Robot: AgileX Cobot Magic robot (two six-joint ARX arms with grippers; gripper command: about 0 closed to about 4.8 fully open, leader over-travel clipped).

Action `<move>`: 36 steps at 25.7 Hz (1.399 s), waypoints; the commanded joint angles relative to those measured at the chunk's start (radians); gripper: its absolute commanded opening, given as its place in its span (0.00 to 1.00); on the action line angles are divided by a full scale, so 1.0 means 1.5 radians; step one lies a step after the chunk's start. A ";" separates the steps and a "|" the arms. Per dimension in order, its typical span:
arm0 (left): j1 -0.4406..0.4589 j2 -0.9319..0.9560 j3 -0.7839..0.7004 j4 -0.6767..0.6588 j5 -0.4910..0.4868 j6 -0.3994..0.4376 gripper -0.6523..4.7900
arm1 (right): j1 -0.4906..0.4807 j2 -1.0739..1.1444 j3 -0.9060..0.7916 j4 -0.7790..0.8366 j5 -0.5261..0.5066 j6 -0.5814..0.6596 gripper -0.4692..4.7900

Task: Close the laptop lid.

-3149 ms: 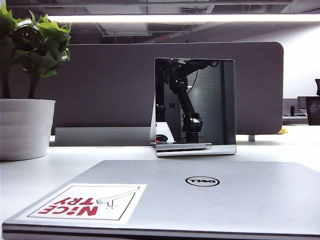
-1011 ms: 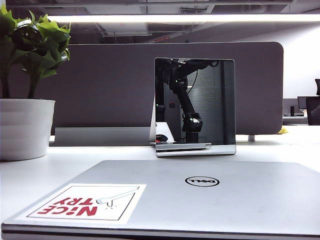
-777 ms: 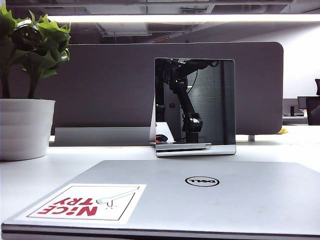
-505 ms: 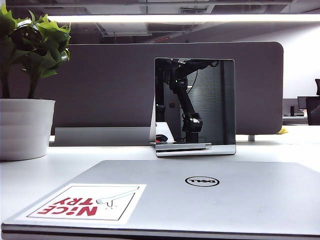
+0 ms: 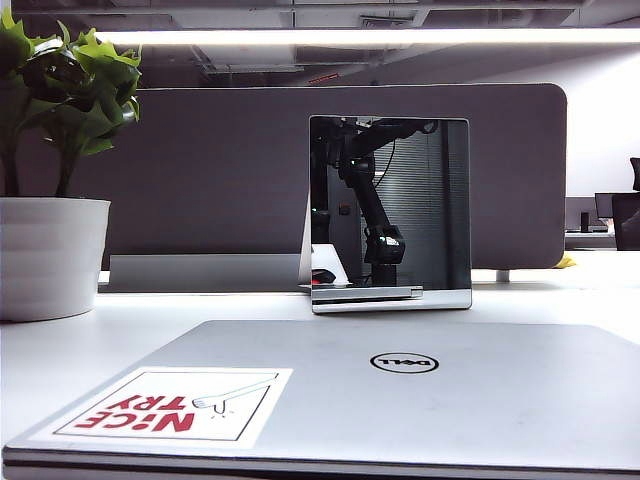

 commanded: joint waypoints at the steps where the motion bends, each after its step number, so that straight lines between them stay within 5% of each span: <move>1: 0.001 0.000 0.001 0.006 0.003 0.002 0.12 | 0.000 -0.002 0.003 0.007 0.001 -0.002 0.08; 28: 0.001 0.000 0.001 0.006 0.003 0.002 0.12 | 0.000 -0.009 0.003 -0.033 0.001 -0.003 0.08; 36: 0.000 0.000 0.001 0.006 0.003 0.002 0.12 | 0.000 -0.168 -0.123 -0.110 0.018 -0.103 0.08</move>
